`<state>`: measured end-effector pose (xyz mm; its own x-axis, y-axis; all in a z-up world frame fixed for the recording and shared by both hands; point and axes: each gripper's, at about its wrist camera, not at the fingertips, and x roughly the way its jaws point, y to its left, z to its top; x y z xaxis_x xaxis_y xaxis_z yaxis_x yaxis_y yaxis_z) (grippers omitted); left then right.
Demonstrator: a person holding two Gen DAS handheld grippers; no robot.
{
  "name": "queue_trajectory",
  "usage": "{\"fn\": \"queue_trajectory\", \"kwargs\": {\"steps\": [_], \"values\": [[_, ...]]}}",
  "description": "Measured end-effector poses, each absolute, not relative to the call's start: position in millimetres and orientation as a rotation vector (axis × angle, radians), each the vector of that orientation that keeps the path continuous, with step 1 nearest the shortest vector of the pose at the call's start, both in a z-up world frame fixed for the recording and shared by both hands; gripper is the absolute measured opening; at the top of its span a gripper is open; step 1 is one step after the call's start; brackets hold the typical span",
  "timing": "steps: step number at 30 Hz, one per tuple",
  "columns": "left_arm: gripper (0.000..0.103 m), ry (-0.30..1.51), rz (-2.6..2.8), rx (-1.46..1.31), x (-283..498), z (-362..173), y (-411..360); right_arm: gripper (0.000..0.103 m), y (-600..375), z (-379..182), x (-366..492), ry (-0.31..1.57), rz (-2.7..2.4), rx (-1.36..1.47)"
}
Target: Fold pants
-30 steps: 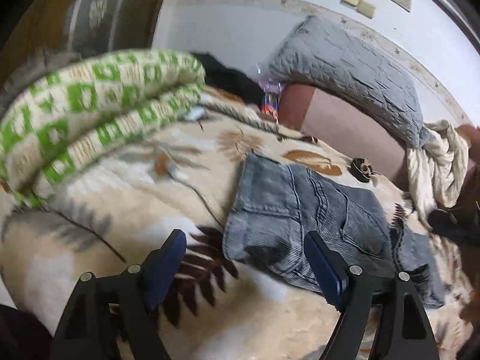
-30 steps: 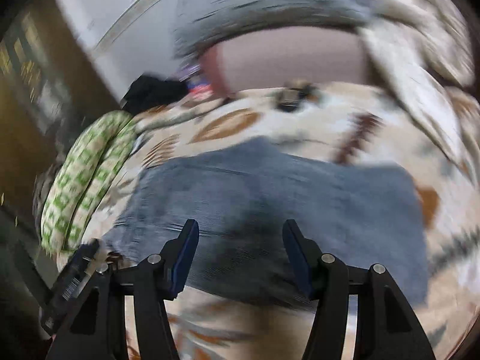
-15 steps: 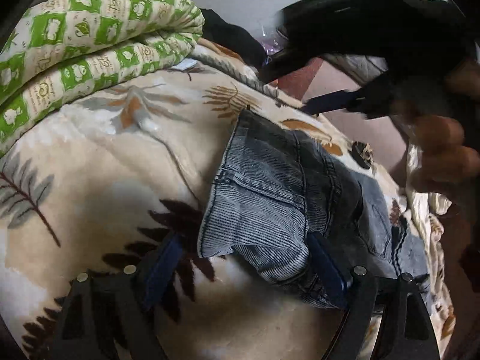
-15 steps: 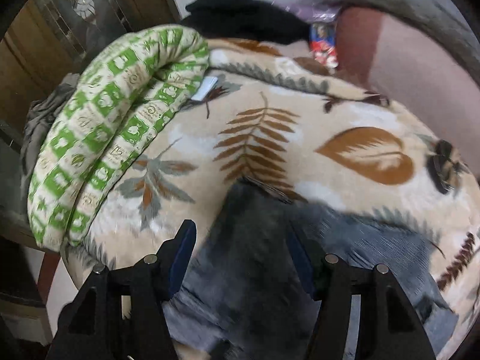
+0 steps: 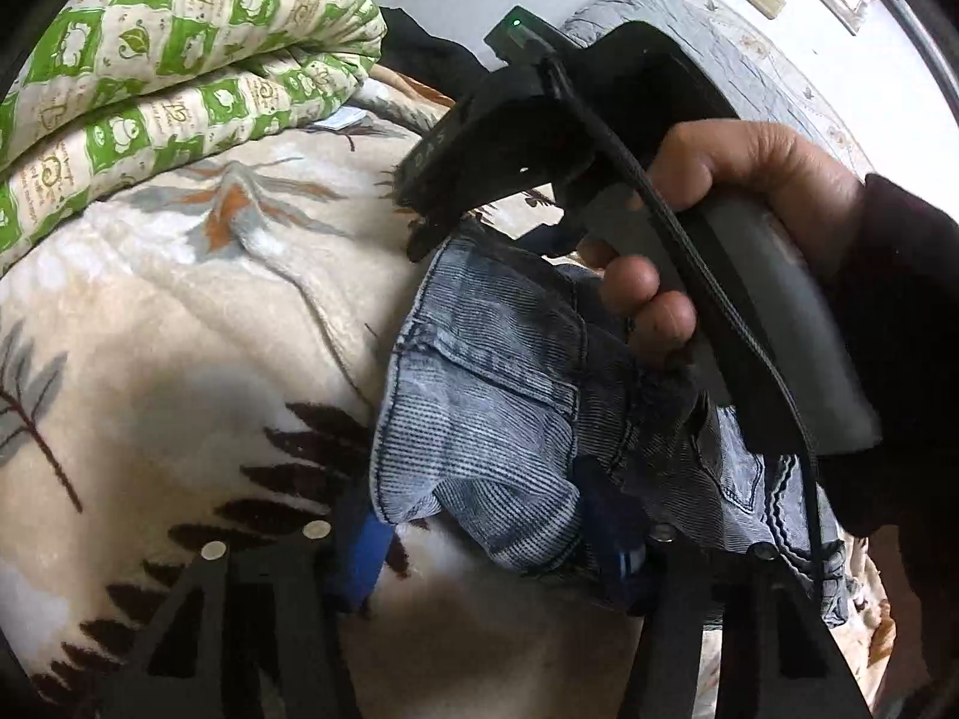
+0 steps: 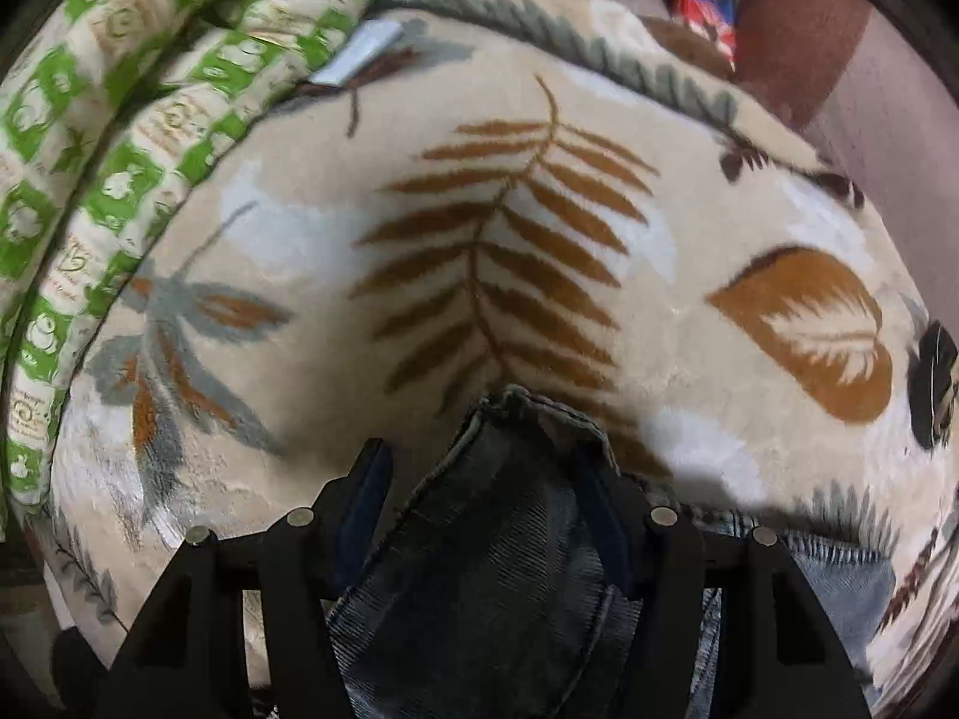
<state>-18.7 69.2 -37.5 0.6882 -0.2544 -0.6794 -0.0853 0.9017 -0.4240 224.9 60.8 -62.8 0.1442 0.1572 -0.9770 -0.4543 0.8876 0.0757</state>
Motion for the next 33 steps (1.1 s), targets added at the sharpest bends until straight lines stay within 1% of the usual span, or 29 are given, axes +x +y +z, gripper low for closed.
{"fn": "queue_trajectory", "kwargs": {"steps": [1, 2, 3, 4, 5, 6, 12, 16, 20, 24, 27, 30, 33], "values": [[0.058, 0.812, -0.099, -0.449, -19, -37, 70, 0.05, 59, -61, 226, 1.36, 0.442, -0.267], [0.057, 0.812, -0.101, -0.45, -20, -36, 69, 0.038, 58, -60, 226, 1.362, 0.436, -0.277], [0.055, 0.811, -0.103, -0.452, -20, -37, 70, 0.031, 56, -57, 226, 1.365, 0.436, -0.274], [0.054, 0.81, -0.105, -0.453, -21, -36, 70, 0.026, 55, -54, 226, 1.363, 0.435, -0.278], [0.052, 0.807, -0.109, -0.449, -21, -36, 68, 0.018, 53, -48, 223, 1.352, 0.429, -0.288], [0.049, 0.804, -0.112, -0.443, -22, -35, 67, 0.016, 51, -44, 223, 1.341, 0.425, -0.29], [0.038, 0.747, -0.128, -0.356, -27, -21, 56, 0.012, 25, 2, 206, 1.239, 0.409, -0.213], [0.035, 0.686, -0.144, -0.302, -33, -9, 49, 0.012, -6, 42, 185, 1.149, 0.4, -0.125], [0.032, 0.586, -0.187, -0.216, -47, 9, 36, 0.011, -52, 83, 153, 1.043, 0.389, -0.037], [0.03, 0.464, -0.269, -0.088, -71, 34, 3, 0.011, -101, 109, 123, 0.958, 0.361, 0.03], [0.029, 0.406, -0.357, -0.003, -93, 52, -31, 0.011, -149, 122, 99, 0.908, 0.333, 0.102], [0.028, 0.38, -0.453, 0.07, -110, 62, -70, 0.011, -202, 127, 81, 0.871, 0.287, 0.165], [0.026, 0.408, -0.551, 0.111, -115, 66, -112, 0.011, -254, 123, 70, 0.849, 0.239, 0.235]]}}
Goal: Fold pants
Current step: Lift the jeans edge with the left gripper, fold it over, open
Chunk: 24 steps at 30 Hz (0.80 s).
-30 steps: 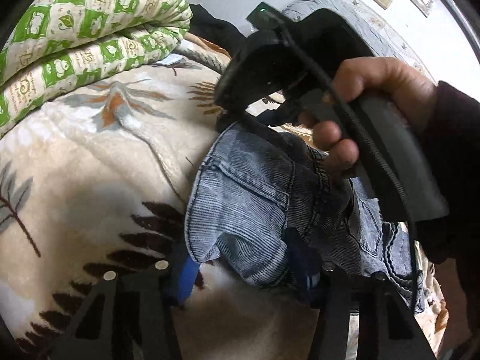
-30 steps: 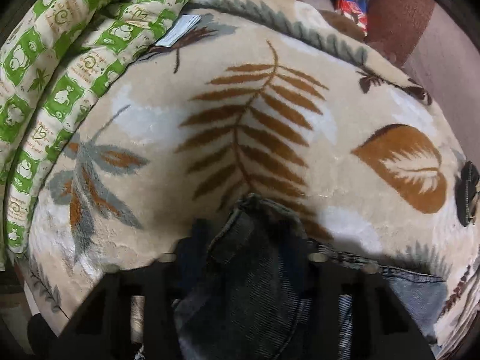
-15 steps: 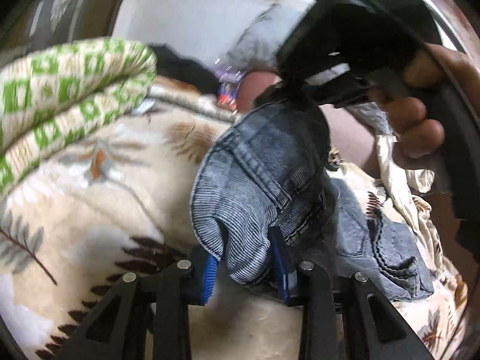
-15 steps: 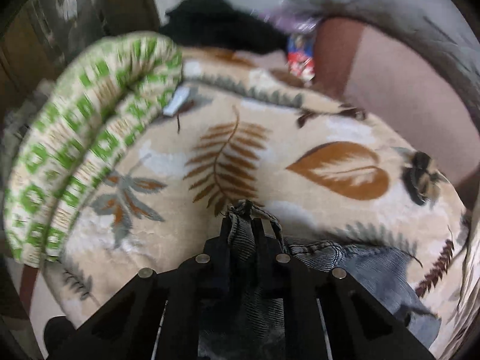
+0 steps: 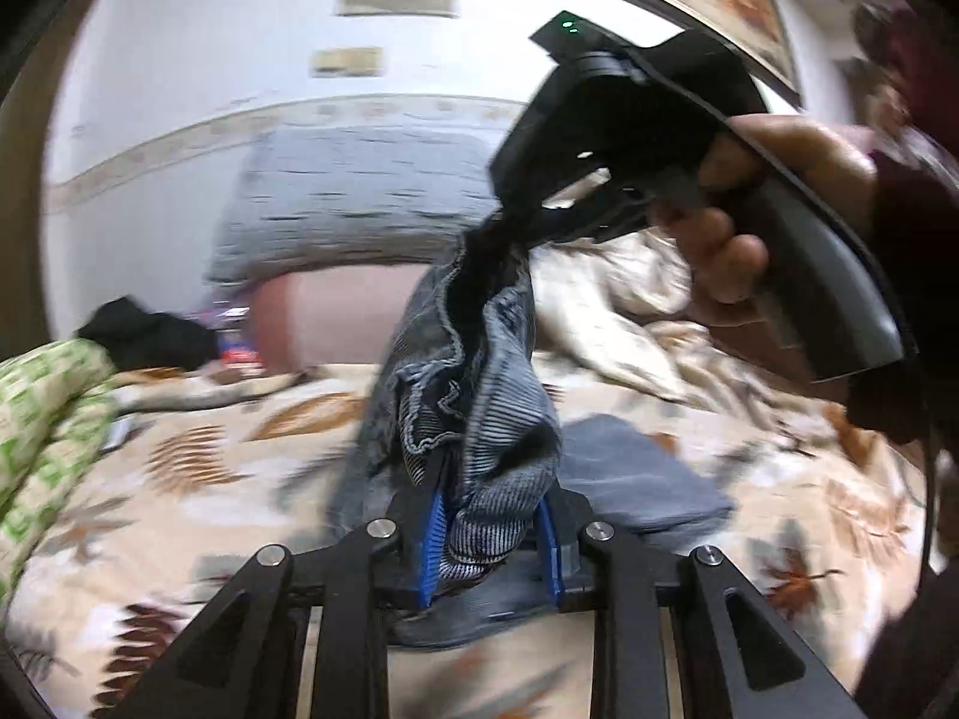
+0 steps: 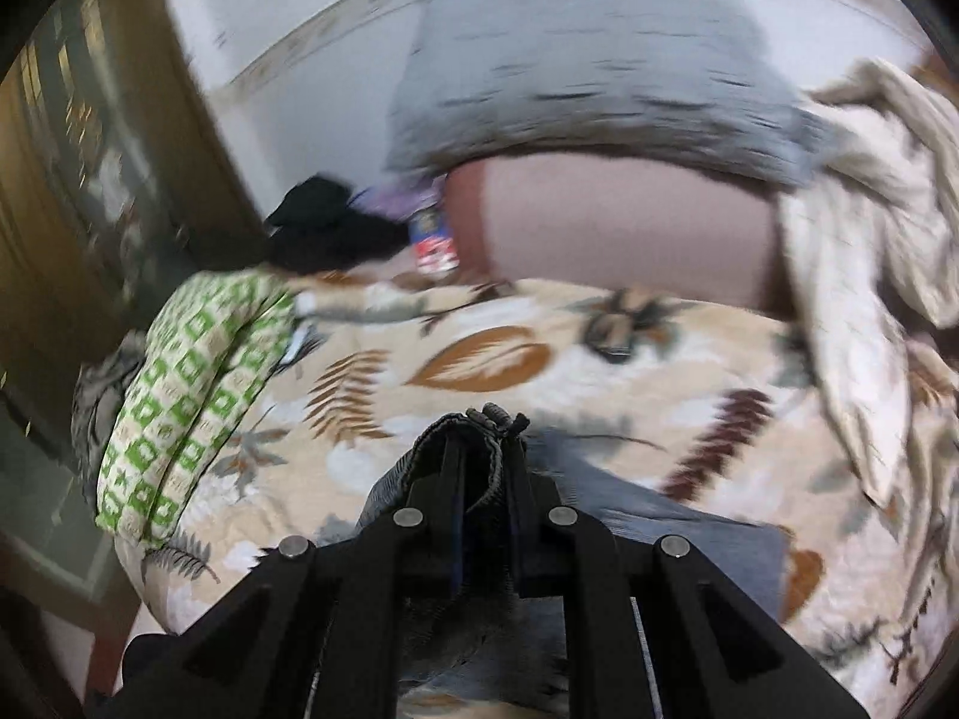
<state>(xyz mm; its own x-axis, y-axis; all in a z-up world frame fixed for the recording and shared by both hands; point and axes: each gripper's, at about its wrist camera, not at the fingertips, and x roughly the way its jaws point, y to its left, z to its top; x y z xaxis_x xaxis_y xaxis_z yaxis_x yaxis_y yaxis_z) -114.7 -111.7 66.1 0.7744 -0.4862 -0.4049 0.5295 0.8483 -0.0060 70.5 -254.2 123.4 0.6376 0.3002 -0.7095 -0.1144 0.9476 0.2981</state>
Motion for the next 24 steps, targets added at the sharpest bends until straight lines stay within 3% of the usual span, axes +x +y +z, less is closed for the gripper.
{"fn": "queue_trajectory", "kwargs": {"steps": [3, 11, 17, 20, 22, 24], "values": [[0.025, 0.44, -0.62, 0.152, -110, 64, -151, 0.005, -305, 110, 66, 0.837, 0.189, 0.314], [0.023, 0.521, -0.743, 0.268, -97, 38, -241, 0.005, -413, 49, 57, 0.836, 0.101, 0.51], [0.023, 0.628, -0.812, 0.313, -88, 7, -266, 0.006, -455, -1, 56, 0.858, 0.053, 0.619], [0.024, 0.641, -0.849, 0.314, -87, 0, -259, 0.01, -460, -18, 61, 0.93, 0.011, 0.63], [0.031, 0.617, -0.879, 0.32, -89, 9, -249, 0.016, -462, -16, 57, 0.942, -0.022, 0.645], [0.047, 0.613, -0.965, 0.308, -97, 21, -238, 0.032, -460, -4, 46, 0.913, -0.053, 0.622]]}}
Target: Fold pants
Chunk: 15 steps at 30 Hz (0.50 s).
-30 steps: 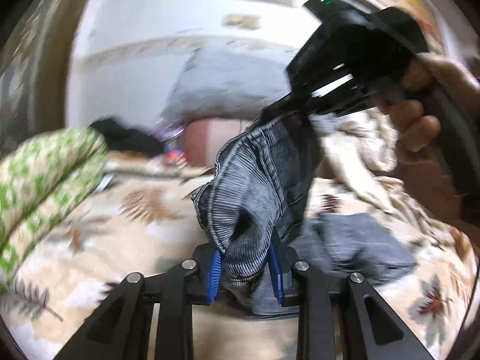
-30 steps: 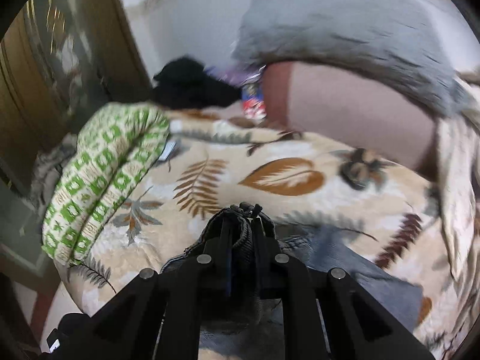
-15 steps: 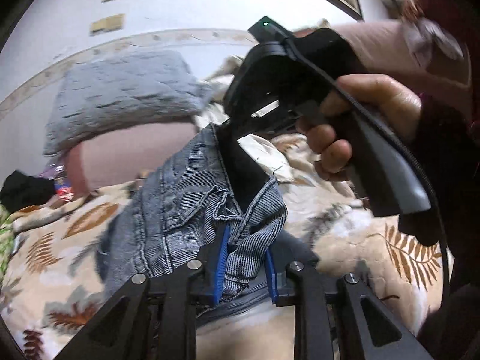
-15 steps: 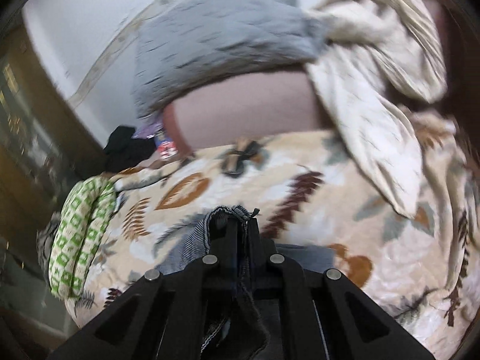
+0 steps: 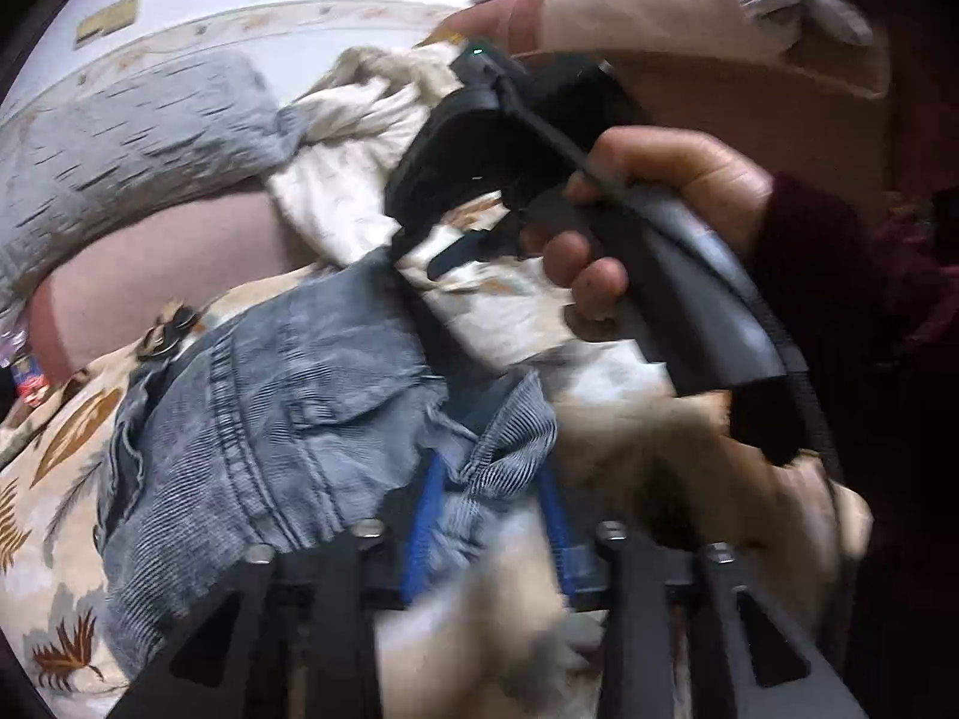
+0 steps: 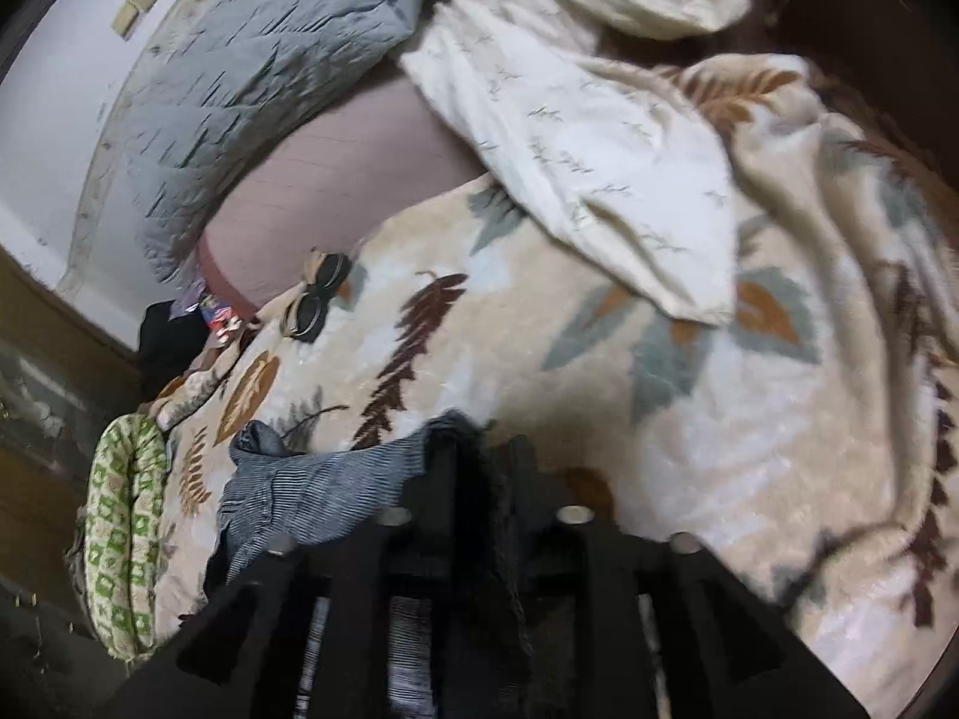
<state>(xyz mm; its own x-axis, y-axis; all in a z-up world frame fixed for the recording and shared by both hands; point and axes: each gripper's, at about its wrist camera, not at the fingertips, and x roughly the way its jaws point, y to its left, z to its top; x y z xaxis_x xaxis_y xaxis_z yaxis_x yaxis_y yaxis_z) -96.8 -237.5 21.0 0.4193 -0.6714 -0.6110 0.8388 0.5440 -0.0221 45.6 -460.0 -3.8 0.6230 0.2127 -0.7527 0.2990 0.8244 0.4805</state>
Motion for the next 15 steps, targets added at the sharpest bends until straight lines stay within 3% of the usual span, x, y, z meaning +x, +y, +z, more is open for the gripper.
{"fn": "queue_trajectory", "kwargs": {"steps": [3, 9, 15], "values": [[0.063, 0.565, -1.062, 0.286, -122, 42, -211, 0.042, -454, 19, 21, 0.835, -0.062, 0.597], [0.064, 0.431, -1.004, 0.304, -149, 74, -155, 0.046, -416, 47, -27, 0.725, 0.004, 0.55], [0.065, 0.454, -0.696, 0.27, -63, 76, -117, 0.048, -371, 53, -20, 0.696, 0.131, 0.542]]}}
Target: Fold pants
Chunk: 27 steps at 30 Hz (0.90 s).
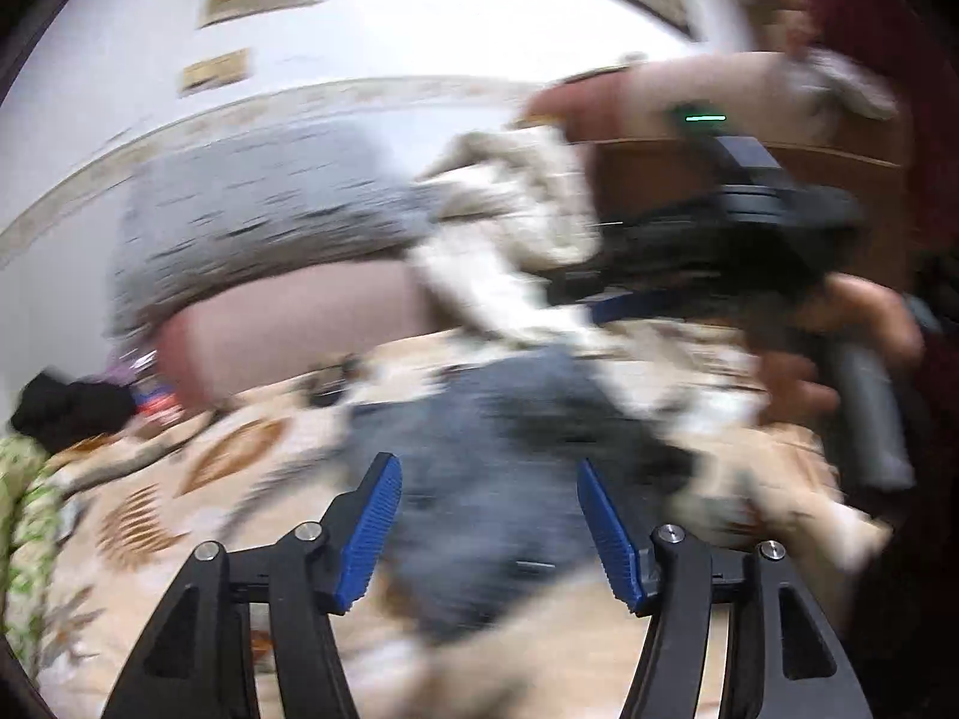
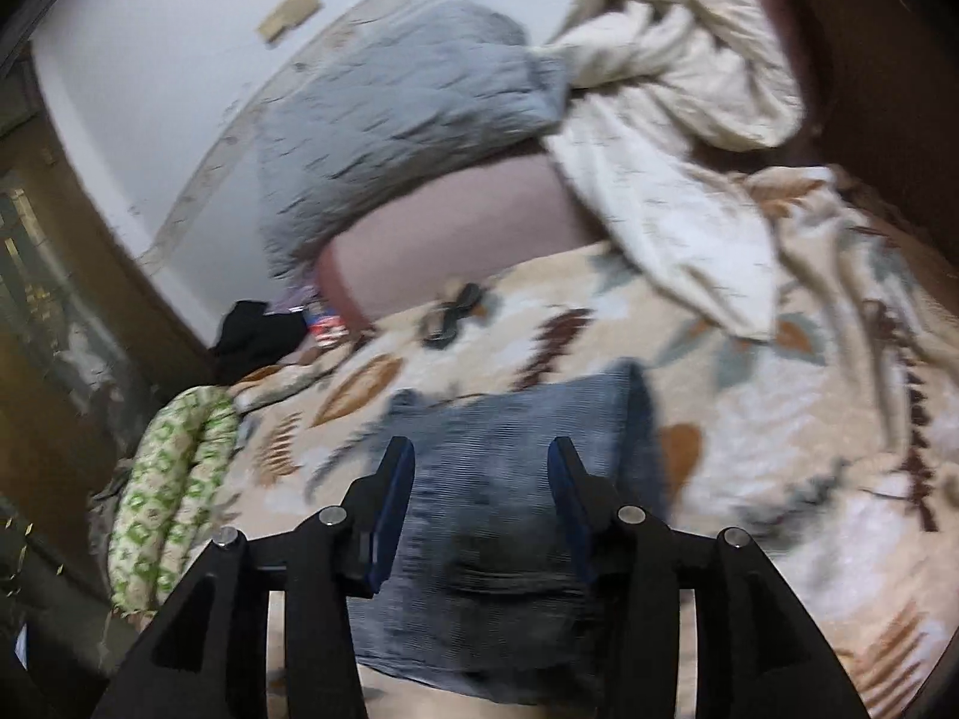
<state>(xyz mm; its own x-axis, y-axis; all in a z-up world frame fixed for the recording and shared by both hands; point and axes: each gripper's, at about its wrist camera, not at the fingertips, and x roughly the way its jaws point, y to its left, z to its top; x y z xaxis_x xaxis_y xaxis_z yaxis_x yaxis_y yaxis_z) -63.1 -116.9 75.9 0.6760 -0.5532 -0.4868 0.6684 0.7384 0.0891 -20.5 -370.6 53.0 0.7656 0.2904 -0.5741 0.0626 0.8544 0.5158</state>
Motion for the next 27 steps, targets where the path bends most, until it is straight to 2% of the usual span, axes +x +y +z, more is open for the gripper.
{"fn": "queue_trajectory", "kwargs": {"steps": [6, 13, 15, 18, 20, 27], "values": [[0.065, 0.542, -0.612, 0.173, 10, 52, -110, 0.053, -349, 39, 31, 0.74, 0.14, 0.561], [0.066, 0.635, -0.658, 0.294, 1, 0, -147, 0.056, -369, -19, 69, 0.907, 0.014, 0.628], [0.069, 0.712, -0.652, 0.238, 9, -13, -148, 0.074, -376, -38, 73, 0.95, -0.02, 0.644], [0.078, 0.816, -0.646, 0.175, 25, -27, -148, 0.076, -382, -65, 73, 0.992, -0.037, 0.67], [0.083, 0.846, -0.635, 0.151, 32, -29, -145, 0.079, -379, -65, 72, 0.987, -0.025, 0.652], [0.082, 0.785, -0.591, 0.142, 15, -3, -127, 0.079, -392, -40, 51, 0.941, 0.008, 0.768]]}}
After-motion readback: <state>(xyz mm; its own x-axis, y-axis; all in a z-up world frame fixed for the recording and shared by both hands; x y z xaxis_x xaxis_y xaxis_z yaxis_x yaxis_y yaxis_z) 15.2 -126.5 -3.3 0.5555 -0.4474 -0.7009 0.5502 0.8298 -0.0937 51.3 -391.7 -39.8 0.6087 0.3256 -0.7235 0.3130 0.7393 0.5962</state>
